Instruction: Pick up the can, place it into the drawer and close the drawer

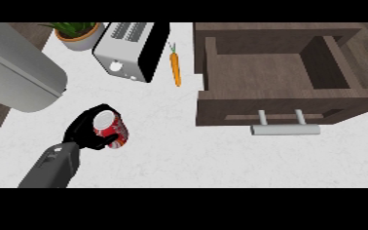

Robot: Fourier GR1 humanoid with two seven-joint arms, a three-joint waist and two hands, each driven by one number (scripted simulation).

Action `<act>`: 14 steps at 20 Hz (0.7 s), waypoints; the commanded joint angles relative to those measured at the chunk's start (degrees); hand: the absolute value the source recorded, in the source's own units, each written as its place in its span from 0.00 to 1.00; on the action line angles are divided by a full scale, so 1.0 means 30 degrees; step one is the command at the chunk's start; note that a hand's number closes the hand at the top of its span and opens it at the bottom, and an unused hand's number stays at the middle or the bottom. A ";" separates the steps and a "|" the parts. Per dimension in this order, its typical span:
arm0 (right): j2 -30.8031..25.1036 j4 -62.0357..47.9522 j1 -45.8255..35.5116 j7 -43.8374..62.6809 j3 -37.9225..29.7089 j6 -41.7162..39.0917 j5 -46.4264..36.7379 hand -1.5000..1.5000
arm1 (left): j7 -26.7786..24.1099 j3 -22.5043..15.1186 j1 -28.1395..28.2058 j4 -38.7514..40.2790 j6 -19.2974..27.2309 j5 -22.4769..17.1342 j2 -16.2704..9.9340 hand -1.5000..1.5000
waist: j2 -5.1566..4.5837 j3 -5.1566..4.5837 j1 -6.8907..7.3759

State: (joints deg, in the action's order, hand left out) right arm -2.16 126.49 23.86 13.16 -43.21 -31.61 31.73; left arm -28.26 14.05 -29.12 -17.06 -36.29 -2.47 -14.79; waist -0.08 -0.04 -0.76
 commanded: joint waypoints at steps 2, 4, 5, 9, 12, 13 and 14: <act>0.0343 -0.0094 0.0025 -0.0034 0.0044 -0.0288 -0.0284 0.00 | -0.0652 -0.0298 -0.0377 -0.1014 -0.2177 -0.0296 0.0619 1.00 | 0.0034 0.0007 0.0069; 0.0150 0.0122 -0.0359 0.0452 0.0116 0.0163 -0.0272 0.00 | 0.0677 -0.0141 -0.0691 -0.1763 -0.3027 -0.0895 0.0105 1.00 | 0.0075 0.0018 0.0217; 0.0237 -0.0266 -0.0090 0.0101 -0.0171 -0.0245 -0.0127 0.00 | -0.0251 -0.0423 -0.0233 -0.2137 -0.1906 -0.0650 0.1281 1.00 | 0.0060 0.0014 0.0134; 0.0706 0.0564 -0.0016 0.0422 0.0206 0.0342 -0.0337 0.00 | 0.0555 0.0441 -0.0417 -0.3610 0.1421 -0.1845 0.2871 1.00 | 0.0108 0.0029 0.0302; 0.0624 0.0849 0.0198 0.0187 -0.0468 0.0523 0.0123 0.00 | 0.0143 0.2133 -0.0303 -0.4010 0.4929 -0.2964 0.3162 1.00 | 0.0161 0.0041 0.0406; 0.0404 0.0912 0.0351 0.0620 -0.0202 0.0327 -0.0123 0.00 | -0.0550 0.2287 0.0151 -0.4383 0.6518 -0.2874 0.3789 1.00 | 0.0191 0.0049 0.0604; 0.0709 0.1266 0.0970 0.0539 -0.0133 0.0649 0.0726 0.00 | -0.0013 0.2215 0.0100 -0.5045 0.7148 -0.3004 0.4244 1.00 | 0.0249 0.0054 0.0410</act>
State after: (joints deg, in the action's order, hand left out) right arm -0.53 129.49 25.34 14.63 -43.62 -30.52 32.44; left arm -27.34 18.32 -29.66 -28.63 -24.67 -9.49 -6.19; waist 0.41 0.06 0.31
